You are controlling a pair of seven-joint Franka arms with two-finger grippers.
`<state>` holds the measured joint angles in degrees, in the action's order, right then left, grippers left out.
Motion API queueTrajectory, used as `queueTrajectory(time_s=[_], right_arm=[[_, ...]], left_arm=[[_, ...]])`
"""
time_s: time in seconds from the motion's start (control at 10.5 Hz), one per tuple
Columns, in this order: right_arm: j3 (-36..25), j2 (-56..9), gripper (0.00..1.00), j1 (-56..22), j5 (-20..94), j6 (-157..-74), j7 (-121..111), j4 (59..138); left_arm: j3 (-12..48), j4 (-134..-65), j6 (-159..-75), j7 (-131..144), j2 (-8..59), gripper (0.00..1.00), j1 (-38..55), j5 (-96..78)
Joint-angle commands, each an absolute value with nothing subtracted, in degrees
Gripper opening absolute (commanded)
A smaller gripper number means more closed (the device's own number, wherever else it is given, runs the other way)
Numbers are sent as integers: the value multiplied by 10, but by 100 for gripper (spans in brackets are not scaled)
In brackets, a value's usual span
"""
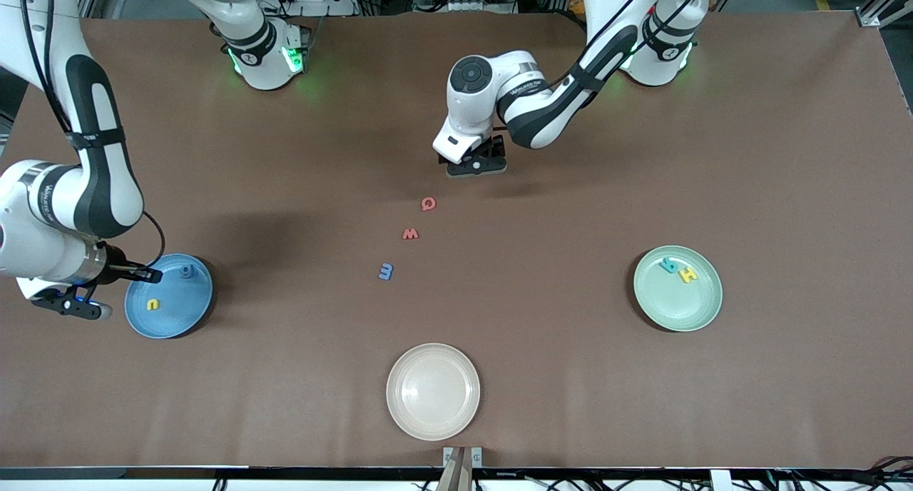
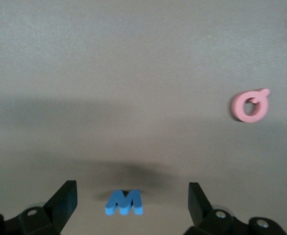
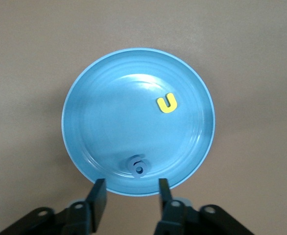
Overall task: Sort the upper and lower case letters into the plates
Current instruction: 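Place the 6 in the blue plate while the left gripper lowers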
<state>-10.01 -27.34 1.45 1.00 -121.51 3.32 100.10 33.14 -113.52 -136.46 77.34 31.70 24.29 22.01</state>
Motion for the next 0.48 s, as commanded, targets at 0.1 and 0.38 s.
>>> queueTrajectory(time_s=[0.1, 0.38], right_arm=[[-96, -277, 100, 11, 10, -1203, 33, 991], [-94, -277, 100, 4, 11, -1202, 47, 991]], left_arm=[[334, -1143, -1376, 821, 342, 100, 244, 257], [338, -1149, -1376, 849, 353, 100, 254, 281]])
